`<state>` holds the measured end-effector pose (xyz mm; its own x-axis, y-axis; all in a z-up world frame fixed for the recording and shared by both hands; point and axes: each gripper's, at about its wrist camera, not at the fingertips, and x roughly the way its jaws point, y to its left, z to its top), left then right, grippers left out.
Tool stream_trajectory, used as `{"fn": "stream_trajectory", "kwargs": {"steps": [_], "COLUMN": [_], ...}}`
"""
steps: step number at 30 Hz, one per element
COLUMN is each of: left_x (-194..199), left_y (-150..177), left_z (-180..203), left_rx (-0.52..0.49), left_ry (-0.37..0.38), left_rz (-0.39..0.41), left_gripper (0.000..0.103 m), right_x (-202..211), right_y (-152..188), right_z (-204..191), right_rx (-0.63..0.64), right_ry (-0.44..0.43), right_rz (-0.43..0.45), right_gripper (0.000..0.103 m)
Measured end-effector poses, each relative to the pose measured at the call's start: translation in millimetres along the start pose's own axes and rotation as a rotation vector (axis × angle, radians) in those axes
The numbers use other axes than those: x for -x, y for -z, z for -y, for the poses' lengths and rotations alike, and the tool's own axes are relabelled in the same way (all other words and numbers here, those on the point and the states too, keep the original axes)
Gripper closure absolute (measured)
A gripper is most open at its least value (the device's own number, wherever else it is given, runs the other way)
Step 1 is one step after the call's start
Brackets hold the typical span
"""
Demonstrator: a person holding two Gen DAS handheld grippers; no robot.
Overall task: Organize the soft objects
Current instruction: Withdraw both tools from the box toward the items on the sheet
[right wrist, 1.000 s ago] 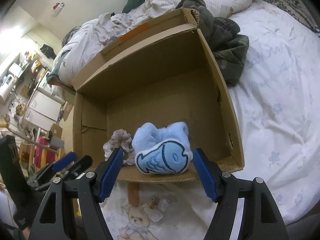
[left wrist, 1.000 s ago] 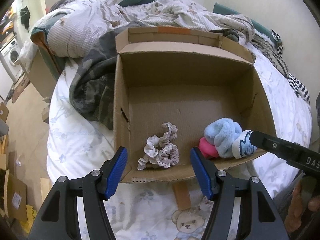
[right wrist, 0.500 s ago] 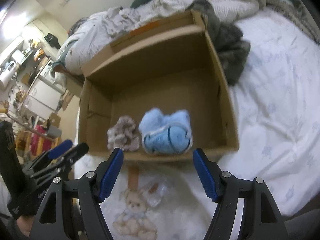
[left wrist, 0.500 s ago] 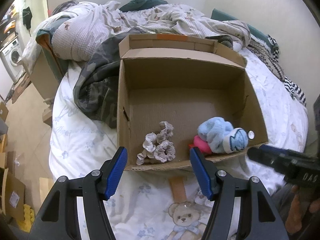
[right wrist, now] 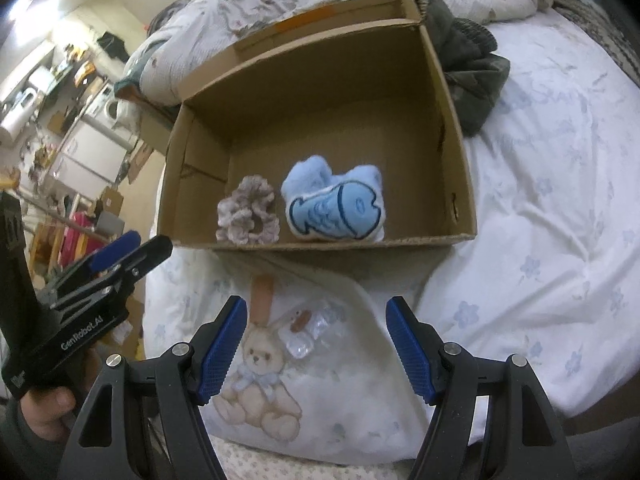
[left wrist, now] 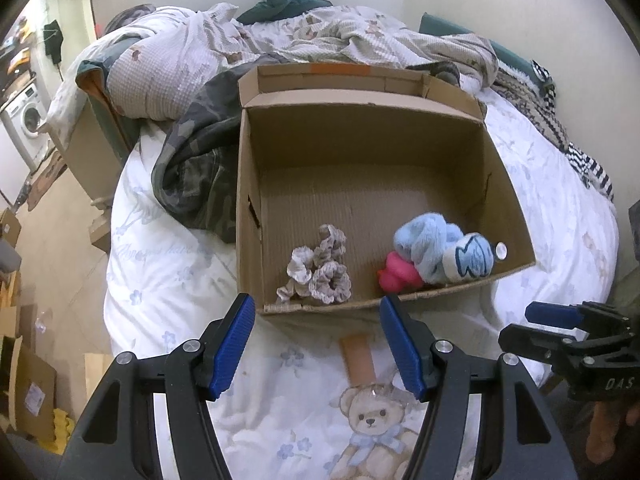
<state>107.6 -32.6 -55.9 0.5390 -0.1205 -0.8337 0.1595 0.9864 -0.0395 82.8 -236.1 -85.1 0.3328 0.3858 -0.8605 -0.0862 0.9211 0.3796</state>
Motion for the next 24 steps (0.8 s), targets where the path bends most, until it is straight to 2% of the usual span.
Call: {"fn": "stream_trajectory", "kwargs": {"steps": [12,18,20,24], "left_x": [-11,-11,-11,-13], "left_y": [18,21,22,22], "left_z": [-3,-16,-19,-24], "left_rx": [0.041,0.090,0.090,0.090], "left_ry": [0.014,0.015,-0.006,-0.023], "left_rz": [-0.103,-0.121,-0.117,-0.120], "left_gripper": [0.041,0.041,0.041,0.041], "right_x": [-24,-42,-49,-57], "right_y": [10,12,10,6], "right_z": [2,2,5,12], "right_rx": [-0.006,0.002,-0.009,-0.045], "right_ry": [-0.020,0.007,0.021,-0.007], "right_rz": [-0.110,-0.163,-0.179,-0.191], "right_gripper": [0.027,0.027,0.027,0.027]}}
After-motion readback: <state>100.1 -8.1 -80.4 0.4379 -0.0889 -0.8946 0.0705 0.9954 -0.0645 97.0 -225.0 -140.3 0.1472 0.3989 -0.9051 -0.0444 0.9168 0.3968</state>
